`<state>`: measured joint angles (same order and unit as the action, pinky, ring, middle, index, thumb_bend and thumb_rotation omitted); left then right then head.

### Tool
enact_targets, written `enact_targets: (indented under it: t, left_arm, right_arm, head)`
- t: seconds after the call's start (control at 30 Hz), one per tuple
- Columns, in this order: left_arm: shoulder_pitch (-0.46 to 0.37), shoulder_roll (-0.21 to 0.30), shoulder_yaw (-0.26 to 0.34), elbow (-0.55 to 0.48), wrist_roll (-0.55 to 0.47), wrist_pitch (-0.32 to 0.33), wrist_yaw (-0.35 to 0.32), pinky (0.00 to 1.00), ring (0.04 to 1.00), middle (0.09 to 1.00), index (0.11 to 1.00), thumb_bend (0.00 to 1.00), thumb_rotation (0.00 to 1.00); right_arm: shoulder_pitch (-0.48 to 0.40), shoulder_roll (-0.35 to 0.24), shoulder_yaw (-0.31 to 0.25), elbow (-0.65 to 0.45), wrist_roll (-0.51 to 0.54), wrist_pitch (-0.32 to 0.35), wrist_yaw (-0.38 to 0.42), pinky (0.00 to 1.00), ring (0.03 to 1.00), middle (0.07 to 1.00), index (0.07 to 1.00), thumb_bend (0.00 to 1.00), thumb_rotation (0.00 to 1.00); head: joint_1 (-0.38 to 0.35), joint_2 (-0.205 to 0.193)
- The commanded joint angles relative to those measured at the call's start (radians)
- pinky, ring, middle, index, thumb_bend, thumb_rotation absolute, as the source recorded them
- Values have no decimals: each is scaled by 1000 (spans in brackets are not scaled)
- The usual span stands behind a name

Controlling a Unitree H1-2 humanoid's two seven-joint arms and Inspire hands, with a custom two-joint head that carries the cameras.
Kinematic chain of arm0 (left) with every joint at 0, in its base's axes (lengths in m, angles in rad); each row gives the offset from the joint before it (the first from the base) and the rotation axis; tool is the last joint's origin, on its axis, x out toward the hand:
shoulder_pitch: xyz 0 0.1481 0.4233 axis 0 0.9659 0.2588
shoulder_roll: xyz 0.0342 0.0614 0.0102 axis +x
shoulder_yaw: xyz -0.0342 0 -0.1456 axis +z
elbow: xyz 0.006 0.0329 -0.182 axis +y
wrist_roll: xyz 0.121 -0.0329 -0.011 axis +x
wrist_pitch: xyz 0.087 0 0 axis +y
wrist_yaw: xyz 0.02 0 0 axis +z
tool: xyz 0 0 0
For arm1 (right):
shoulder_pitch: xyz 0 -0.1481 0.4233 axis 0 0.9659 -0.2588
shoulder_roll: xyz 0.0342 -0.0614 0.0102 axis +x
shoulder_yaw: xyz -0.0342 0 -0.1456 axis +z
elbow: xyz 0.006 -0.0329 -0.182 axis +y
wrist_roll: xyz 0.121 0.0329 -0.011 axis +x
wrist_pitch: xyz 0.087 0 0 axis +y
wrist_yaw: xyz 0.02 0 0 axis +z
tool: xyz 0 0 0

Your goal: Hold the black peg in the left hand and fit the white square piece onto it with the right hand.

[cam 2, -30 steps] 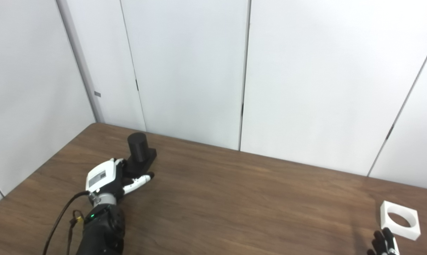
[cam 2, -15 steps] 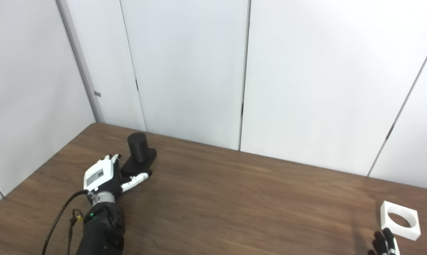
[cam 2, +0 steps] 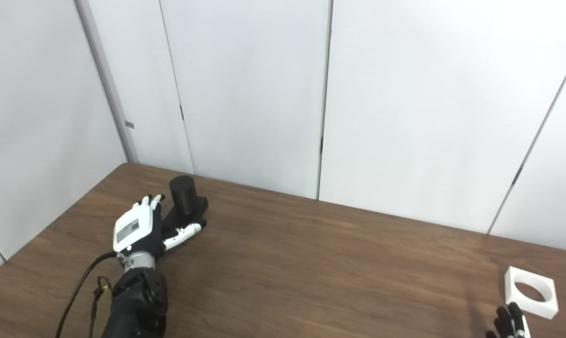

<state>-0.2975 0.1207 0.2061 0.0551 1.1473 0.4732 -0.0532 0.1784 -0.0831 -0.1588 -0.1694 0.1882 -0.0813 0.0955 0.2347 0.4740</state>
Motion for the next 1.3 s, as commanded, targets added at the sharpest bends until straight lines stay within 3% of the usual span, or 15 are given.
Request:
enact_targets:
  t: [0.0, 0.33, 0.67, 1.27]
  left_arm:
    - [-54, 25, -6, -7, 30, -3, 14, 992, 988, 976, 879, 851, 759]
    - [-67, 30, -5, 48, 30, -3, 36, 907, 954, 943, 848, 848, 734]
    - [-85, 35, 8, 95, 33, -3, 42, 916, 961, 941, 846, 854, 732]
    - [-108, 29, 30, 125, 57, -4, 35, 951, 978, 962, 892, 838, 715]
  right_arm:
    - [118, 15, 12, -17, 5, -13, 5, 969, 1000, 980, 1000, 705, 1000]
    - [117, 11, 11, -13, 6, -19, 8, 941, 1000, 977, 1000, 742, 1000]
    - [119, 13, 10, -23, 11, -5, 7, 996, 1000, 984, 1000, 748, 1000]
    - [122, 10, 10, -36, 13, 10, 10, 995, 1000, 986, 1000, 715, 1000]
  head:
    - [0, 2]
    - [0, 5]
    - [0, 5]
    - [6, 16]
